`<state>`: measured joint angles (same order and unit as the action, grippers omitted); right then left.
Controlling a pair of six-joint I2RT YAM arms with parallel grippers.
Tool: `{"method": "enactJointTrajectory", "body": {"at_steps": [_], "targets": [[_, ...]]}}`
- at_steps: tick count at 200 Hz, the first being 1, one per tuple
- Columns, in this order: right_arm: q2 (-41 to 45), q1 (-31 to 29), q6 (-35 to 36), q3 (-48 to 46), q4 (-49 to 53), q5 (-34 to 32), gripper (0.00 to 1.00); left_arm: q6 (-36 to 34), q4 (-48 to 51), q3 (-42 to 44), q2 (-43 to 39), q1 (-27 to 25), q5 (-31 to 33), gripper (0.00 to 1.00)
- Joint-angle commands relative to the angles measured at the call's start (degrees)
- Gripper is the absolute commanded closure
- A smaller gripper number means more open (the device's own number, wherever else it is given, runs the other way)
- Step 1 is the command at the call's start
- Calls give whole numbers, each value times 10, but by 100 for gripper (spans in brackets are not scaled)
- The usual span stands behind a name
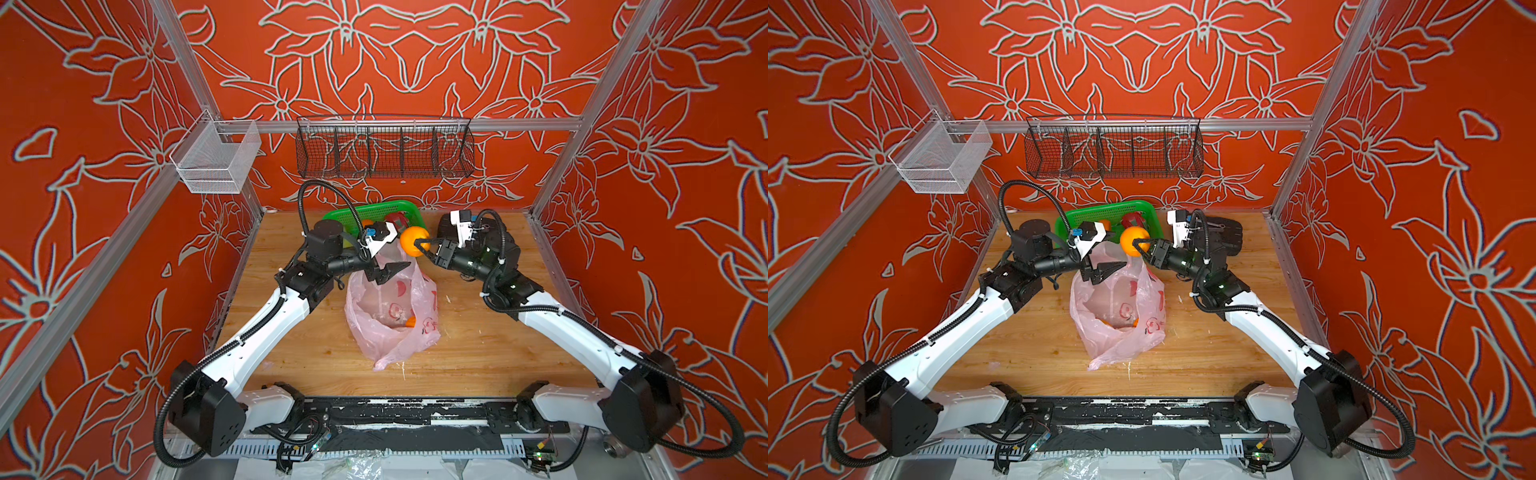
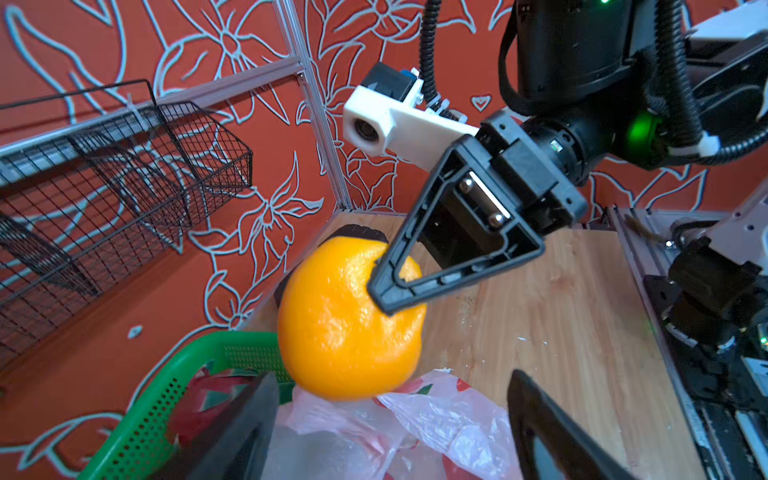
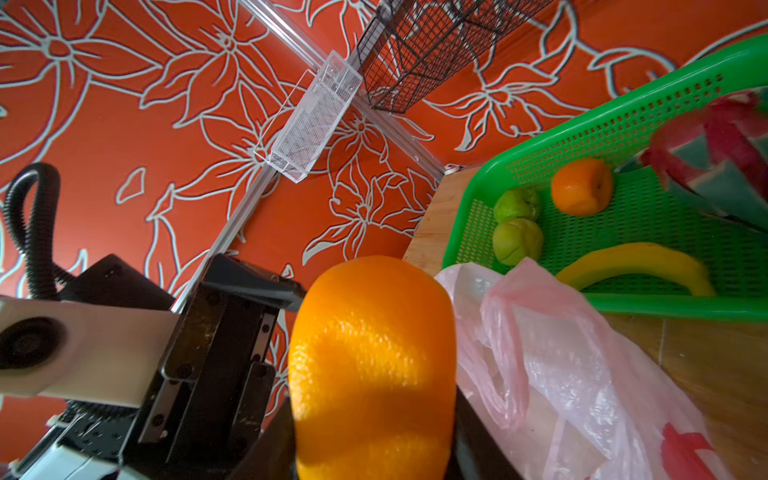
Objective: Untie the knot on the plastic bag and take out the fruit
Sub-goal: 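Grasp the orange with the left gripper from the right gripper, then carry the orange to the green basket with the left gripper while the right withdraws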
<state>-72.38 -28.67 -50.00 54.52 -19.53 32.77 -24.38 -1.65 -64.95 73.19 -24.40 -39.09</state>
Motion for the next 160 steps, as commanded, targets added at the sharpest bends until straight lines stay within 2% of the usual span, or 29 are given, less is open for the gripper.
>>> {"method": "enactJointTrajectory", "body": {"at_steps": [1, 34, 83, 98, 114, 126, 160], "targets": [[-5, 1, -27, 17, -44, 59, 55, -38, -21, -23, 26, -10, -20, 11], [-8, 1, -50, 16, -73, 82, 56, -61, -20, -39, 58, -22, -9, 13], [-4, 1, -55, 12, -69, 84, 55, -60, -35, -41, 66, -26, -1, 36], [-2, 1, -52, 11, -62, 79, 47, -60, -36, -40, 63, -26, 10, 40], [6, 1, -47, 9, -55, 63, 26, -54, -38, -35, 57, -27, 30, 43], [17, 1, -30, 10, -33, 34, 16, -38, -43, -31, 51, -26, 61, 44], [43, 1, 18, 9, 67, -131, 12, 52, 9, -65, 41, -22, 178, 47]]}}
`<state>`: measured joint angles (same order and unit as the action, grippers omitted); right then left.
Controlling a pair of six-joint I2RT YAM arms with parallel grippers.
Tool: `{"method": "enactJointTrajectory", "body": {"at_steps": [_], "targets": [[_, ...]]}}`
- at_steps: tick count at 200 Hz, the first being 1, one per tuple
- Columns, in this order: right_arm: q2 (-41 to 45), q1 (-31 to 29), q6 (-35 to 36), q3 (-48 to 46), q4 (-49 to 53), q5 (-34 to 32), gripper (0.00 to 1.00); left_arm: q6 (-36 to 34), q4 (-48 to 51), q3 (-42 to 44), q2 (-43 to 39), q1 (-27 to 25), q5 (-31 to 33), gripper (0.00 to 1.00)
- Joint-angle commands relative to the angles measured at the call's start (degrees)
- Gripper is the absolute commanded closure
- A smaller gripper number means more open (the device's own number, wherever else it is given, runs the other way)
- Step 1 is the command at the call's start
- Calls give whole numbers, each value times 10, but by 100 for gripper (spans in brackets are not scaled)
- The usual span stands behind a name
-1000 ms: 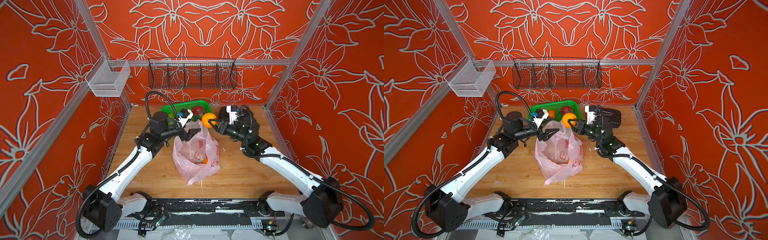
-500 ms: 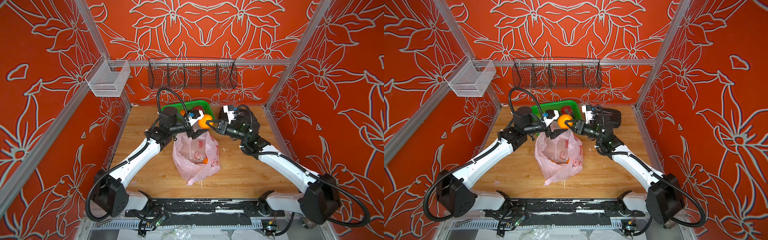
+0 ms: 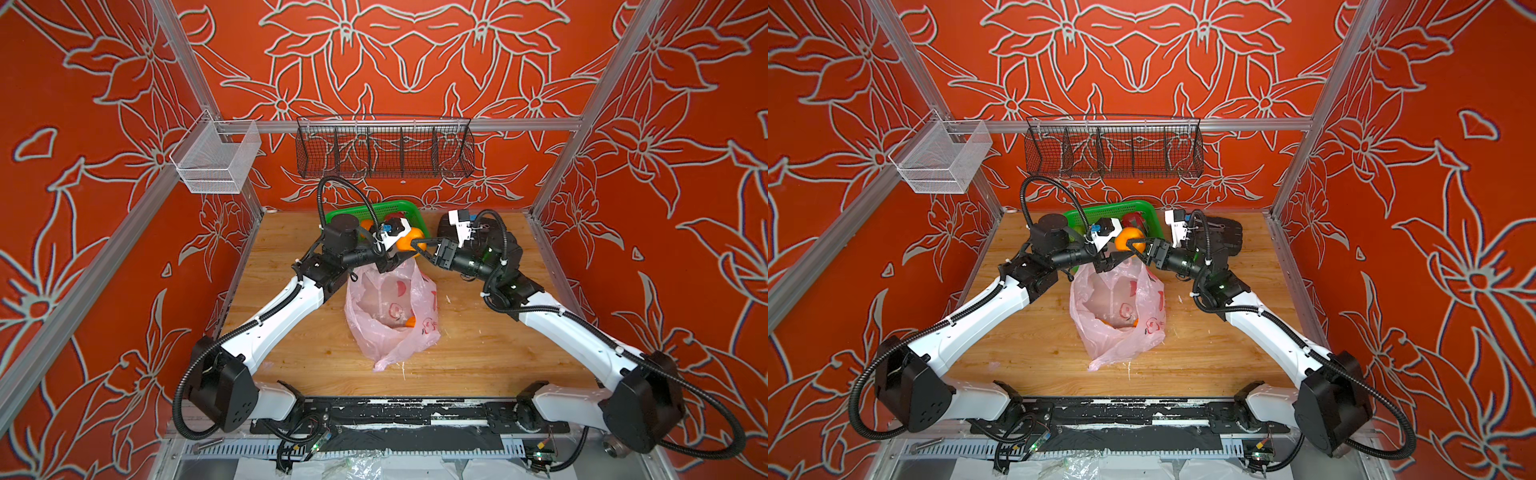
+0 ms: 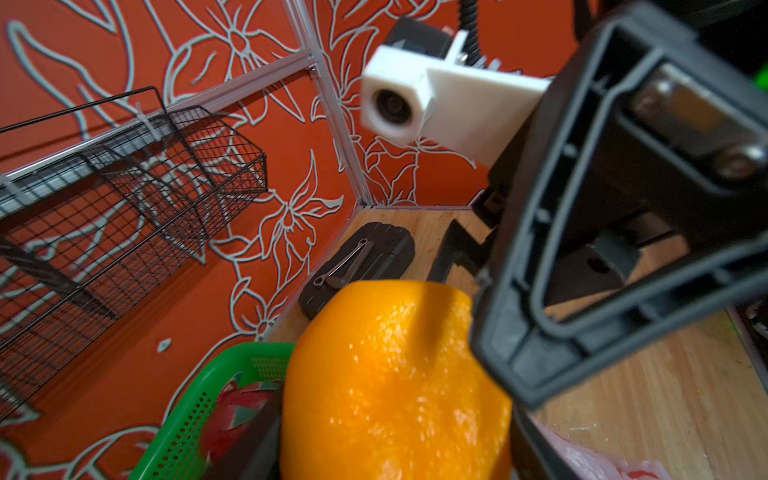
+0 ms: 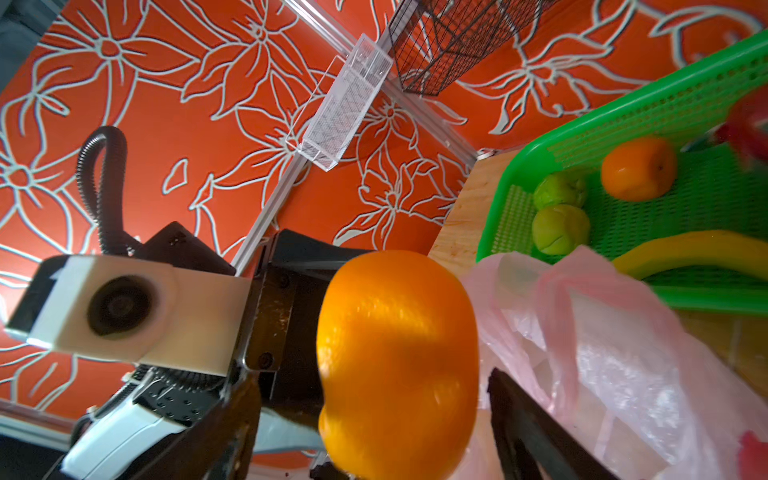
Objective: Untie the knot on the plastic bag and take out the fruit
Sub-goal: 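Carry the orange to the green basket with the left gripper while the right withdraws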
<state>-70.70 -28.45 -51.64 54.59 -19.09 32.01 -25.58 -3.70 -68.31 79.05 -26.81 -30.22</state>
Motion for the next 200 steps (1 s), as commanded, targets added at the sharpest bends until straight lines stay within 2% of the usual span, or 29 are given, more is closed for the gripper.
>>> {"method": "enactJointTrajectory", "body": {"at_steps": [1, 24, 40, 66, 84, 113, 136, 165, 188, 200], "targets": [[27, -1, 35, 8, 65, -128, 12, 67, 31, -32, -17, 1, 92, 47], [20, 0, 48, -11, 58, -195, 12, 132, 72, -58, -15, 10, 146, 49], [-19, -1, 65, 21, 123, -223, 12, 178, 96, -75, -10, 21, 171, 49], [-124, -1, 114, 97, 165, -162, 15, 275, 127, -110, 7, 50, 199, 52], [-206, -10, 154, 156, 193, -109, 25, 325, 151, -139, 26, 69, 192, 53], [-306, -45, 244, 215, 285, -55, 41, 317, 189, -190, 64, 76, 189, 53], [-342, -70, 319, 191, 382, -81, 49, 321, 208, -217, 94, 76, 201, 53], [-311, -72, 372, 178, 497, -103, 48, 358, 227, -245, 131, 75, 214, 53], [-266, -71, 381, 223, 592, -130, 37, 381, 237, -261, 161, 73, 231, 53], [-242, -70, 378, 241, 614, -141, 28, 381, 251, -274, 180, 71, 236, 53]]}}
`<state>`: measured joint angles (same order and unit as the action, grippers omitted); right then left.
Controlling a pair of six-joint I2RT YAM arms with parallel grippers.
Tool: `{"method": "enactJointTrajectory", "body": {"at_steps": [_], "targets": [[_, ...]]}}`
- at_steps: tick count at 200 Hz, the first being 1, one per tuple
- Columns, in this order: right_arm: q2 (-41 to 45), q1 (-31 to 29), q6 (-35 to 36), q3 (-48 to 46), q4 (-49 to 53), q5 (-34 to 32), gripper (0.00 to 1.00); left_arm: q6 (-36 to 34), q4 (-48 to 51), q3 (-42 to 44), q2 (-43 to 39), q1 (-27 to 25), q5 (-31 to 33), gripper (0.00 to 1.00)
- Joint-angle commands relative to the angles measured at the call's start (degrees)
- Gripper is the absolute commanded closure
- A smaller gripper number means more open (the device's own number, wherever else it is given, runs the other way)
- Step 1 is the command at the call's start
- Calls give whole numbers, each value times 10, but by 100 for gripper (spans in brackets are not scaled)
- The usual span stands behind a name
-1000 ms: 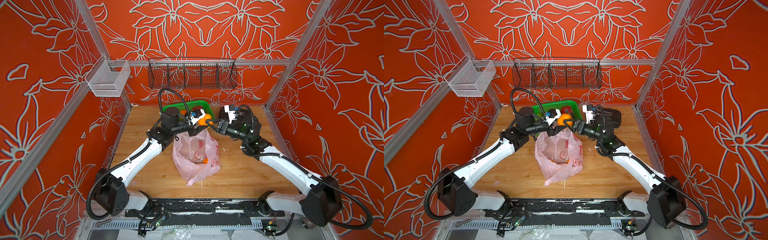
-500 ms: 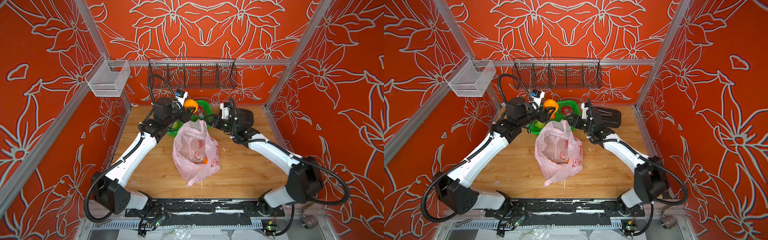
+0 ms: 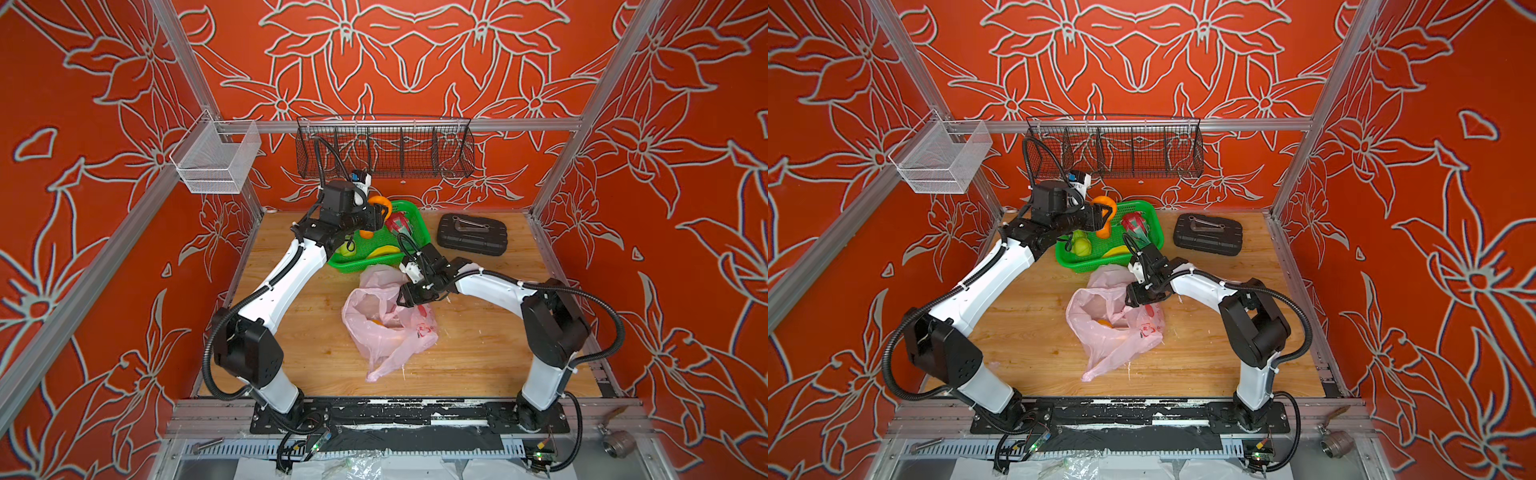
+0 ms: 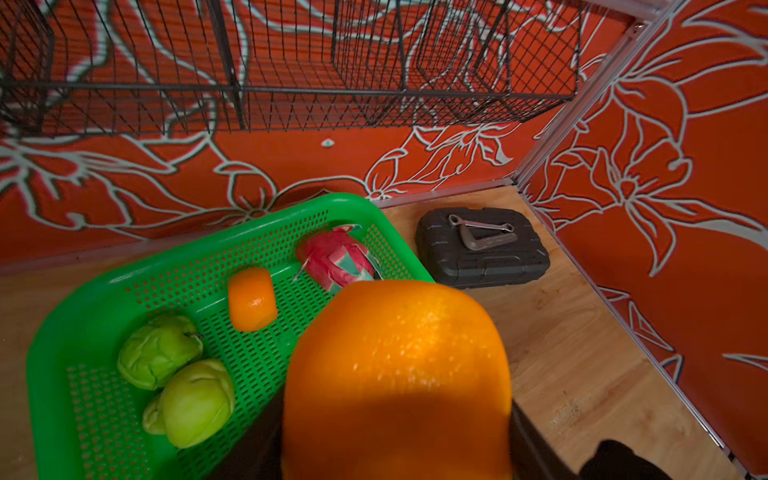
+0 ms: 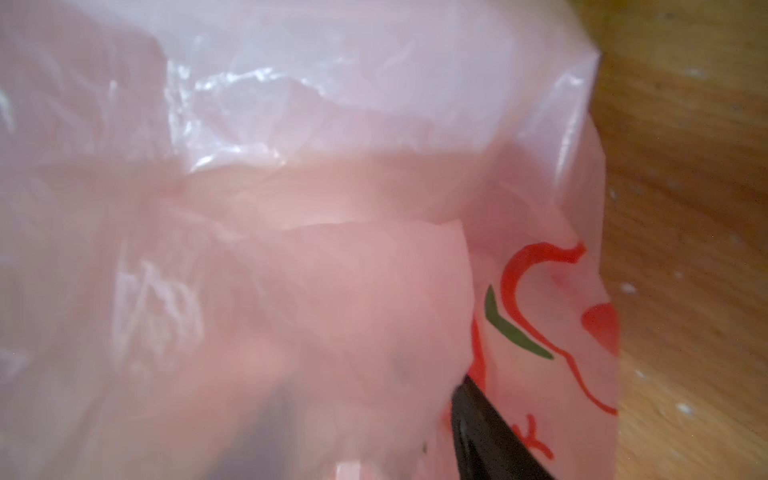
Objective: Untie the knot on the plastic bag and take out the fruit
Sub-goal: 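Carry the orange to the green basket with the left gripper while the right withdraws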
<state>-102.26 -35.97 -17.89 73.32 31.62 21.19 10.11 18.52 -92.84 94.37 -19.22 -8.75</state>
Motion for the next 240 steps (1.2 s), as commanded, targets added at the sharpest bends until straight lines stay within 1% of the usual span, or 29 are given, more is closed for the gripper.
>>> {"method": "enactJointTrajectory", "body": {"at_steps": [1, 16, 38, 64, 86, 113, 153, 179, 195, 207, 220, 230, 240], "targets": [[76, 5, 41, 55, 108, -33, 27, 24, 29, -30, 29, -5, 22, 53], [103, 5, 43, 75, 123, -60, 20, 22, 33, -43, 56, -6, 35, 53], [136, 6, 43, 102, 120, -116, 12, 13, 24, -65, 99, -5, 61, 54], [163, 10, 41, 126, 98, -158, 5, 0, 15, -99, 160, -4, 74, 54], [170, 12, 32, 150, 89, -185, 3, 5, 16, -138, 213, 2, 81, 55], [162, 15, 22, 176, 105, -226, 3, 37, 10, -179, 284, 11, 86, 58], [170, 18, 29, 184, 125, -248, 3, 90, 2, -220, 366, 13, 73, 60], [179, 22, 50, 189, 142, -253, 3, 99, -8, -222, 399, 14, 85, 60], [188, 23, 58, 195, 163, -258, 3, 107, 11, -243, 425, 15, 89, 60], [199, 22, 65, 195, 175, -258, 3, 110, 19, -255, 440, 15, 88, 58], [216, 24, 70, 187, 175, -258, 3, 112, 14, -255, 451, 14, 85, 54], [227, 25, 78, 183, 176, -254, 3, 113, 18, -257, 457, 14, 90, 48], [235, 26, 84, 184, 179, -249, 3, 112, 20, -258, 457, 14, 97, 39]]}}
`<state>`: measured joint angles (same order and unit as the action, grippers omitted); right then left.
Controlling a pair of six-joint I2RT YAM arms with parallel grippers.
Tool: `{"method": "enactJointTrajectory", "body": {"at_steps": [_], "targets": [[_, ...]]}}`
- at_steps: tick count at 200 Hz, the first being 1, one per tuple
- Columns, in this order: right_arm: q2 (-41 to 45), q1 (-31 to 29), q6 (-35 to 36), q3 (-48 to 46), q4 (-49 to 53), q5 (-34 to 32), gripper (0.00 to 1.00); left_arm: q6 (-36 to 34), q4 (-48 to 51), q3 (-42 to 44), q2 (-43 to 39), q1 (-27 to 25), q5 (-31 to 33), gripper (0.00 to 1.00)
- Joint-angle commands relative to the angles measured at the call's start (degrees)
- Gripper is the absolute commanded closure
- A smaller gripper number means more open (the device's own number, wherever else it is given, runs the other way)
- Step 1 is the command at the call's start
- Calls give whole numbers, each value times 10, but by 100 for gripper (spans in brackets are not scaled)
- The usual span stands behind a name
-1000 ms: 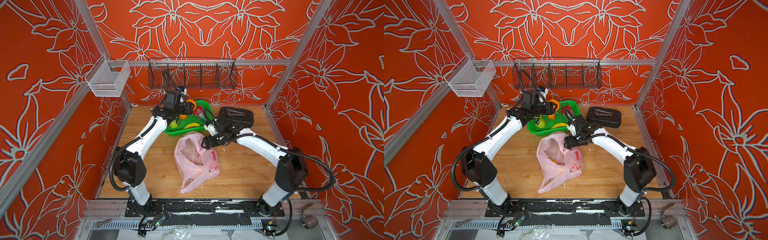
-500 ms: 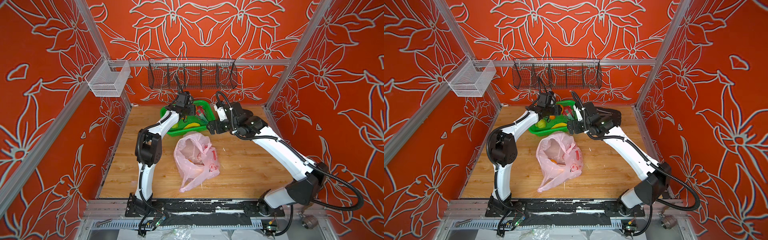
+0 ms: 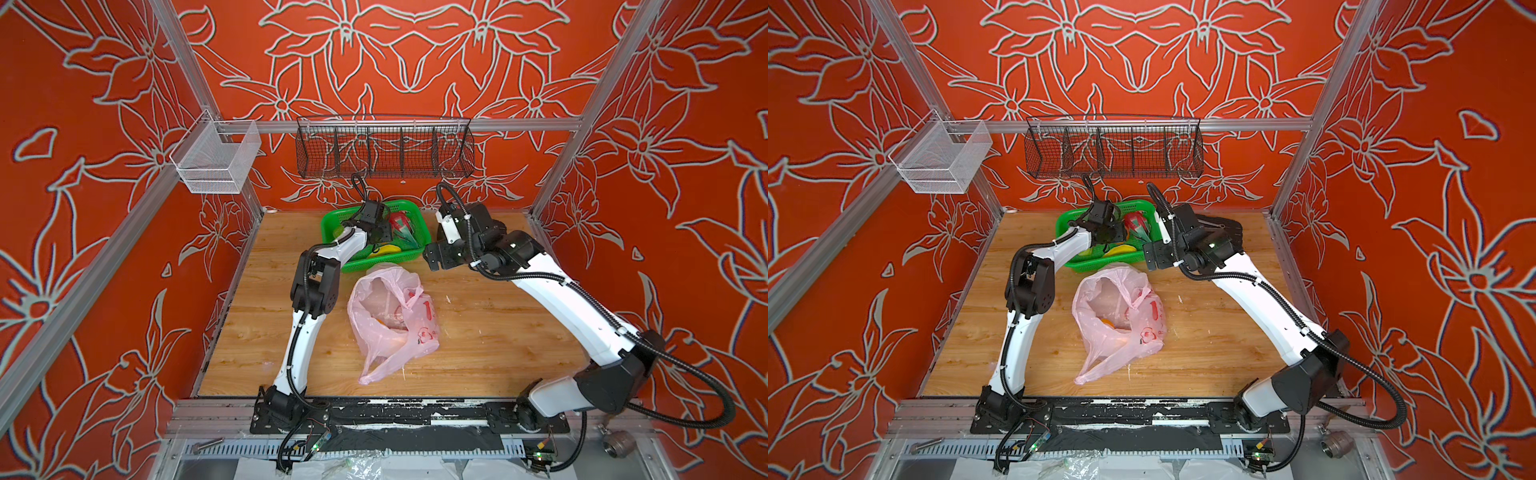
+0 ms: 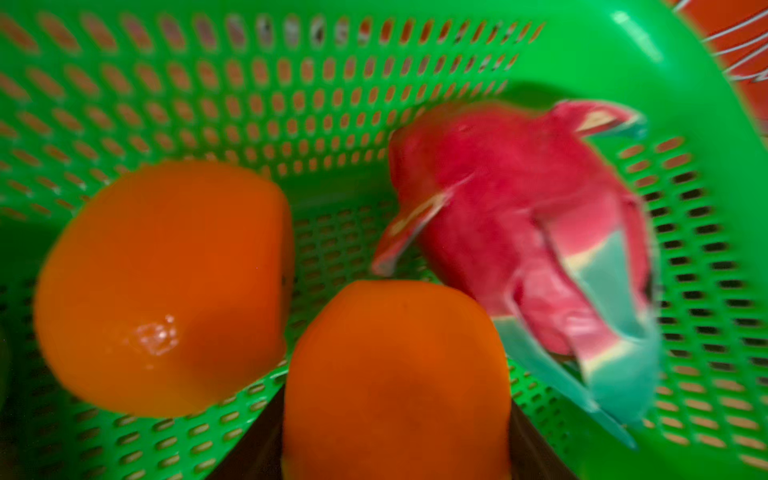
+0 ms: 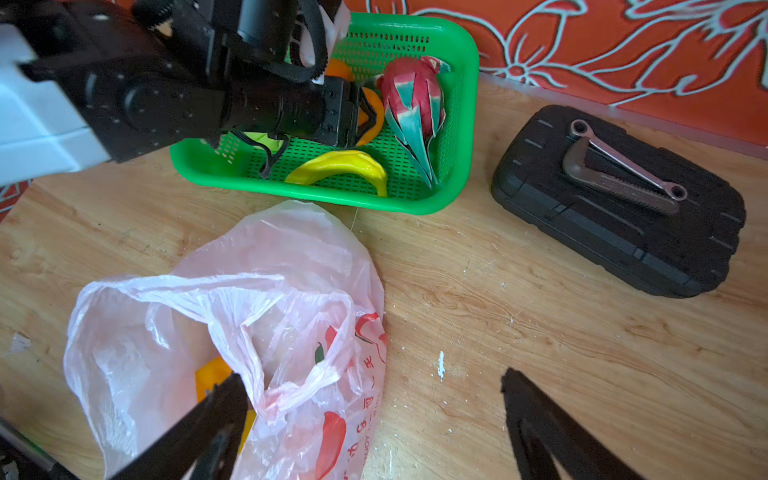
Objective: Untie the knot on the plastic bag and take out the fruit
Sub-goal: 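Carry the orange to the green basket with the left gripper while the right withdraws, then open the left gripper to drop the orange into the green basket, then move the right gripper into the bag opening while the left returns to the bag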
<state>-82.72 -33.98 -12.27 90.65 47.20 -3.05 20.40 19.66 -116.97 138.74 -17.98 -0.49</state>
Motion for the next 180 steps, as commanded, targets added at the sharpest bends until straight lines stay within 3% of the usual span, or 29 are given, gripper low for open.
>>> {"method": "enactJointTrajectory", "body": {"at_steps": [1, 33, 99, 148, 180], "targets": [[40, 7, 29, 11, 24, -6, 3, 9, 9, -17, 13, 1, 15, 39], [54, 6, 25, 11, 26, -1, 3, -8, 10, -15, -15, 1, 2, 20], [30, 6, -112, 18, -10, 80, 6, -71, 102, -16, -167, 6, -79, 14], [8, -32, -202, -27, -44, 119, 29, -89, 254, 9, -299, 17, -193, 14], [-23, -106, -222, -46, -31, 85, 40, -60, 318, 113, -395, 18, -194, 14]]}}
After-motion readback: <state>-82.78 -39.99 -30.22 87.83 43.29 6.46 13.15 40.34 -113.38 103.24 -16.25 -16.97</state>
